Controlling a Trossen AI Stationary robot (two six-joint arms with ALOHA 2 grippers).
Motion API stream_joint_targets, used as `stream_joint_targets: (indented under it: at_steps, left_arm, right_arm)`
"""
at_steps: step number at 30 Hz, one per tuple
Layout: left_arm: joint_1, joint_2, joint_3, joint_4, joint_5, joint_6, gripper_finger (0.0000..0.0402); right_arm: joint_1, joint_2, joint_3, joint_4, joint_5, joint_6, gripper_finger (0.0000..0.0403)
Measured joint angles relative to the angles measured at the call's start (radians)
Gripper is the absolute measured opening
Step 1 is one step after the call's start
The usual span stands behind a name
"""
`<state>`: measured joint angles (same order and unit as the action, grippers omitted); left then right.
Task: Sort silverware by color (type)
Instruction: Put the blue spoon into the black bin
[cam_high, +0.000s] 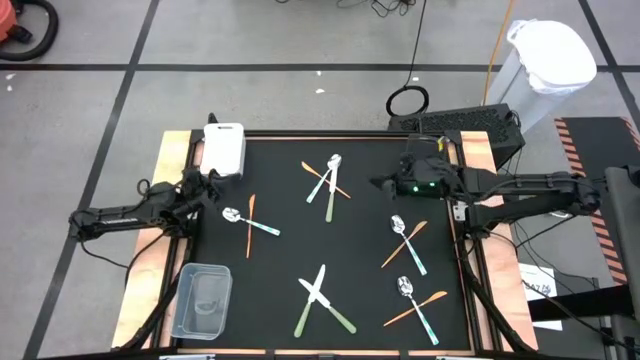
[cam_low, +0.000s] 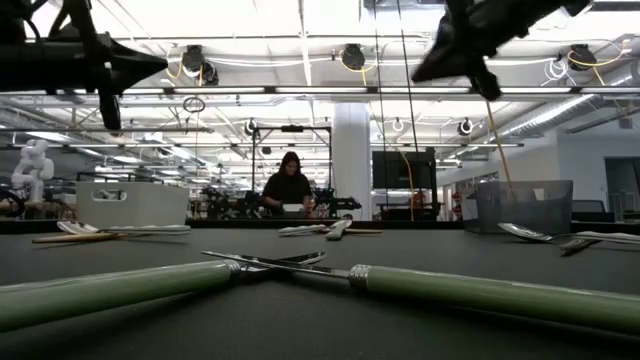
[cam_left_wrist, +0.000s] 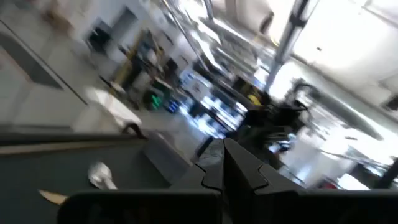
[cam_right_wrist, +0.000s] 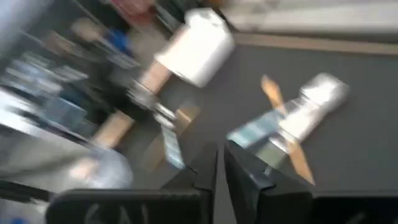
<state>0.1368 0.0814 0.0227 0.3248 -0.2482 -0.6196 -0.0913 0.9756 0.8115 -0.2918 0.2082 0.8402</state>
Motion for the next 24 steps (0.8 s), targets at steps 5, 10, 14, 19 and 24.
stream_joint_targets:
  at_steps: [5,10,14,19,24]
  left_arm:
    - [0.0,0.104,0.032,-0.009,0.038,0.0,0.0008]
    - [0.0,0.224,0.08,-0.006,0.059,-0.003,0.0045]
    - [0.0,0.319,0.104,-0.006,0.061,0.005,0.0088]
    - [0.0,0.415,0.123,-0.004,0.058,0.005,0.0123]
    - [0.0,0.462,0.125,0.049,0.027,0.017,0.0134]
  right_arm:
    - [0.028,0.066,0.037,-0.316,-0.112,0.042,0.0098]
    - [0.071,0.166,0.036,-0.525,-0.243,0.248,0.0152]
    - [0.126,0.243,0.036,-0.615,-0.252,0.299,0.0156]
    - [0.166,0.339,0.036,-0.617,-0.237,0.326,0.0143]
    - [0.185,0.449,0.035,-0.619,-0.229,0.316,0.014]
